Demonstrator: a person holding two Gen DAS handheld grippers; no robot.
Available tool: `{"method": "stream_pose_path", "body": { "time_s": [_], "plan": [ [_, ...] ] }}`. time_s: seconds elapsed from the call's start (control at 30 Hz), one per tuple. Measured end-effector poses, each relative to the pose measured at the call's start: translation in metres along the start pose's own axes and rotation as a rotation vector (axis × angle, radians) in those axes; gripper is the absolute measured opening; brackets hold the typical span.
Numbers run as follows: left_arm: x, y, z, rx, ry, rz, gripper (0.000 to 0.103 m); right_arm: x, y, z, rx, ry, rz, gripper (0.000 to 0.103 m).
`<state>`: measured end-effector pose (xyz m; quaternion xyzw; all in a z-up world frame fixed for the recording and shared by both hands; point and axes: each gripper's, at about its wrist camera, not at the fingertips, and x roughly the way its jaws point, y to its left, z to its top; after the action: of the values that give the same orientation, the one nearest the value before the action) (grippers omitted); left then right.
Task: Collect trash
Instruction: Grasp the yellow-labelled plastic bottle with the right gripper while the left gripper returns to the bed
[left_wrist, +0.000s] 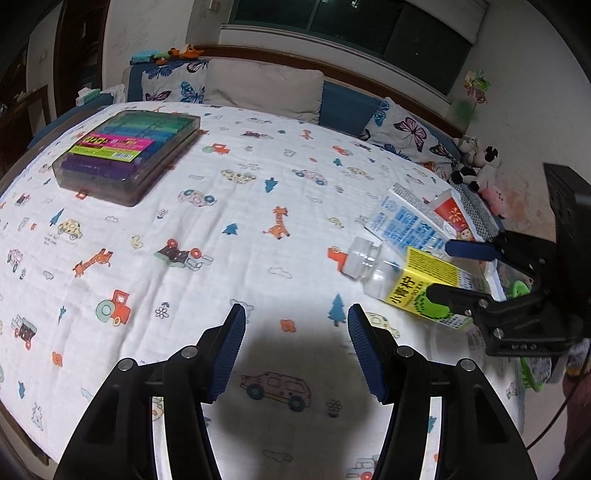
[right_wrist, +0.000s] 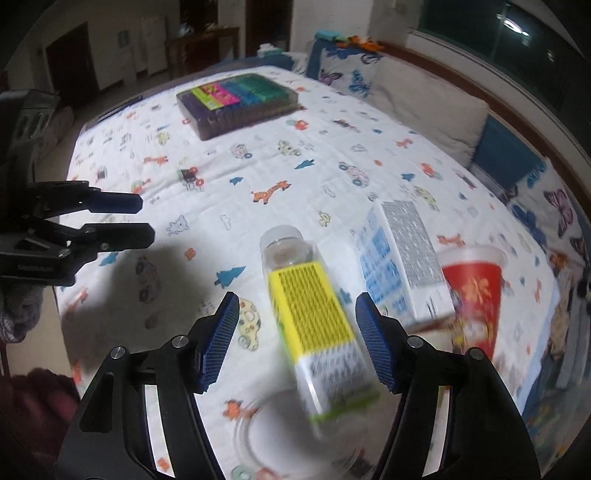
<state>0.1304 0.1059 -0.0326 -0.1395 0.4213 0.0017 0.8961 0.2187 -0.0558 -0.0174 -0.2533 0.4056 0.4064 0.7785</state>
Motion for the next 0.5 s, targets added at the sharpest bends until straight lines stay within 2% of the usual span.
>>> {"method": "stream_pose_path", "body": {
  "time_s": [0.27,0.5],
  "plan": [
    [0.012,0.01,0.001,-0.019,0.021,0.003,0.056,0.034,-0.005,0.01,-0.051,0.086,0.016,0.059],
    [0.018,0.011,-0.002,-0.023,0.032,-0.001,0.056,0.047,-0.004,0.01,-0.056,0.113,0.032,0.052]
  ]
}}
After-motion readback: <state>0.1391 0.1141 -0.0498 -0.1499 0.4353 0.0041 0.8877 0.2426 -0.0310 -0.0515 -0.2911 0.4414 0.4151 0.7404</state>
